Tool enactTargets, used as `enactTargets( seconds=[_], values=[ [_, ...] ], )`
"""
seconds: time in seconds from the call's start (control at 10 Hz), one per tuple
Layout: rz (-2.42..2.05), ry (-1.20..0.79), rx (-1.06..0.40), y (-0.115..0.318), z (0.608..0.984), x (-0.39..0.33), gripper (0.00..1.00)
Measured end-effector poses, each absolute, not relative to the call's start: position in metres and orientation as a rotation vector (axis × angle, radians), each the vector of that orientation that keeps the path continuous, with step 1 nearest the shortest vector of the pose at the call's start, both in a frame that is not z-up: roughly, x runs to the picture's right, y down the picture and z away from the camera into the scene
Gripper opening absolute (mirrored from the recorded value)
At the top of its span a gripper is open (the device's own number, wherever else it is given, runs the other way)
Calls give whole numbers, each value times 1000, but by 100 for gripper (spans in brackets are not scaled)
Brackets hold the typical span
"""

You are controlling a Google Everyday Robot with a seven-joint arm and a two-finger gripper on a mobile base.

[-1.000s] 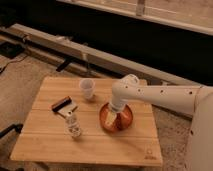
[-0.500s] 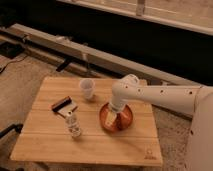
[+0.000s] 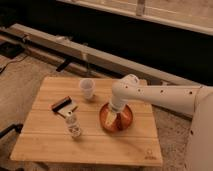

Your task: Knock the bottle over

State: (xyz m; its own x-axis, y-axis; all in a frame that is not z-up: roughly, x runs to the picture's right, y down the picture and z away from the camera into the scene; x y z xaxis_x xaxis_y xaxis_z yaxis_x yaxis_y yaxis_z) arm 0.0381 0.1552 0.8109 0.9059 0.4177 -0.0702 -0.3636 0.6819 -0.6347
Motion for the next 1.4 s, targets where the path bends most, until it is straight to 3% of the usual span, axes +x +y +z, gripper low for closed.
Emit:
enactTargets(
  seconds=[0.6, 1.0, 1.4],
  values=[
    [370, -118, -672, 143, 798, 21, 80],
    [230, -211, -635, 97, 736, -18, 80],
    [69, -298, -631, 101, 694, -74, 80]
  ],
)
